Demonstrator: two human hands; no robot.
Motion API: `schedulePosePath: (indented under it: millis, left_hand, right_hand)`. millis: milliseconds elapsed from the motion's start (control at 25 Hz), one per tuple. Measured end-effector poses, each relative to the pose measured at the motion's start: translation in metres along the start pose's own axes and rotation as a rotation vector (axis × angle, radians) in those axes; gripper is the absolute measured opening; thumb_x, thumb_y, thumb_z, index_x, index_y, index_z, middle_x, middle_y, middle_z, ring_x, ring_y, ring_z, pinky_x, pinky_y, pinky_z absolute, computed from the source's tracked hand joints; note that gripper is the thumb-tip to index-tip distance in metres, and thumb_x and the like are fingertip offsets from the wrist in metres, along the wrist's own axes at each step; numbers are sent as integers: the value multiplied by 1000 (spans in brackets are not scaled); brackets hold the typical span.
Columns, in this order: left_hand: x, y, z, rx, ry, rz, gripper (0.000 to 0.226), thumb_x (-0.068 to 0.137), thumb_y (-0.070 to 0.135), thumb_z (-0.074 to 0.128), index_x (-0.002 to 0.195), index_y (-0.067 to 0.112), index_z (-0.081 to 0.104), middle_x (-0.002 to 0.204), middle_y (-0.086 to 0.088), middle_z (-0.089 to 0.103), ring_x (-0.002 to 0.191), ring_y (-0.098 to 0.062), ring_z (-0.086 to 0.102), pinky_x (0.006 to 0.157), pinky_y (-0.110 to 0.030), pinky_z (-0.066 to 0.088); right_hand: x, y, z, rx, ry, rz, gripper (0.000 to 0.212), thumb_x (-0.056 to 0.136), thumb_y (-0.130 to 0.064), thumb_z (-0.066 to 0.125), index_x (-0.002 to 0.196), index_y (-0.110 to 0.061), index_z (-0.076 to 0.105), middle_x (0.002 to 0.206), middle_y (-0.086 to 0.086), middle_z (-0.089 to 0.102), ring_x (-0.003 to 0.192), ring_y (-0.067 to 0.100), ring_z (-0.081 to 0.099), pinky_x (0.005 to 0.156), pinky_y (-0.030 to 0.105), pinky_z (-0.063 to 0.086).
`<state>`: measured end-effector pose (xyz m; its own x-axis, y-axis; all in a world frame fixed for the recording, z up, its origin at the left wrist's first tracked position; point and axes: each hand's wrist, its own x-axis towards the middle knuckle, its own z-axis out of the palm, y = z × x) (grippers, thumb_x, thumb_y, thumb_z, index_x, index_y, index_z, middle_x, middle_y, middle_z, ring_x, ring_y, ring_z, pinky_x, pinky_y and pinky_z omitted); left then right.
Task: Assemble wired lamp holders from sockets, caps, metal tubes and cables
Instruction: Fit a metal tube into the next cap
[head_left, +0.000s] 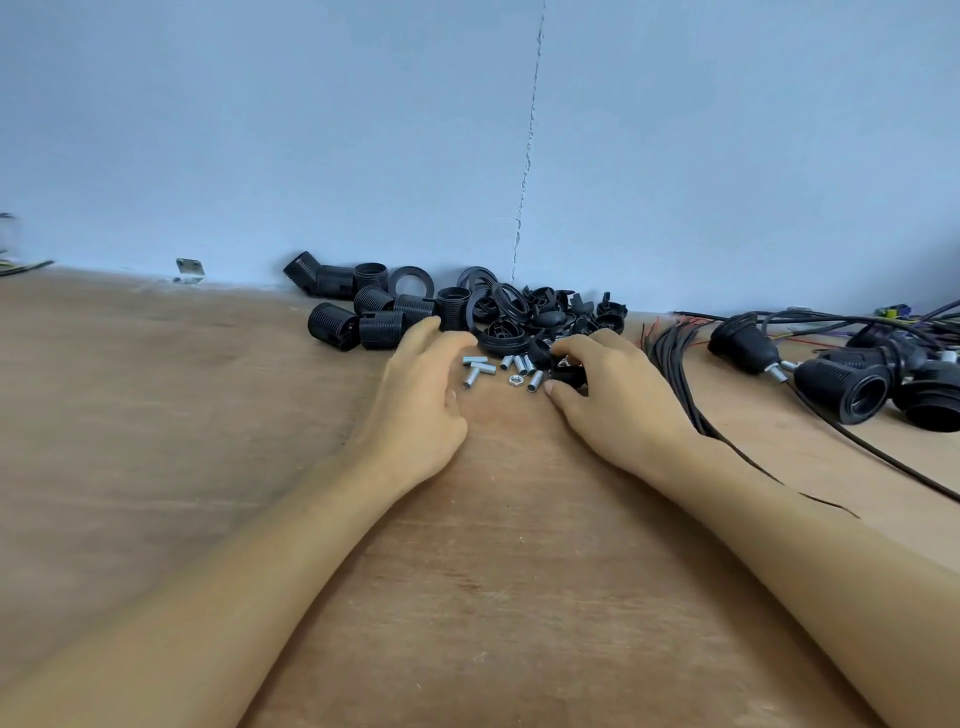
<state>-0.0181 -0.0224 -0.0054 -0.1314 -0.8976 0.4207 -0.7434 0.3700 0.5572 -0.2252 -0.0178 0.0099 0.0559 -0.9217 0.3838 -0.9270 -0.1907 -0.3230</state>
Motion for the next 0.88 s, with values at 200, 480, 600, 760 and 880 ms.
schedulePosePath:
  millis: [200,480,600,760,880]
  left_hand:
    - [3,0,0,32,104,-9,32,84,9,75,77,34,57,76,20,56,76,-3,53,73,-24,43]
    - [1,3,4,182,-216,250,31,103,31,52,131,35,64,139,21,59,136,-12,43,104,-42,35]
    - [3,2,6,217,-296,190,49,107,35,42,155,29,41,162,13,37,154,-15,20,122,-43,21]
    - [3,-1,8,105,-130,204,29,98,27,60,125,18,69,130,2,63,129,-20,51,109,-37,39]
    - [3,-4,9,82,-27,164,18,93,25,66,109,20,73,107,8,66,110,-15,51,93,-27,40]
  right_hand:
    - [4,-7,6,-105,89,21,46,92,-39,62,136,-26,53,127,3,54,123,27,48,97,40,44]
    - [6,-18,16,-105,124,-9,46,88,-51,63,127,-29,59,118,0,58,119,26,48,97,40,38]
    - [14,-17,17,-91,104,18,44,89,-51,63,126,-28,58,120,0,57,120,25,48,99,39,37]
    - [19,-21,19,-31,163,38,42,89,-49,64,124,-26,60,114,1,58,114,25,51,95,40,39]
    - [26,-24,20,-42,157,-11,40,90,-41,65,128,-29,61,119,2,55,118,26,48,97,40,37]
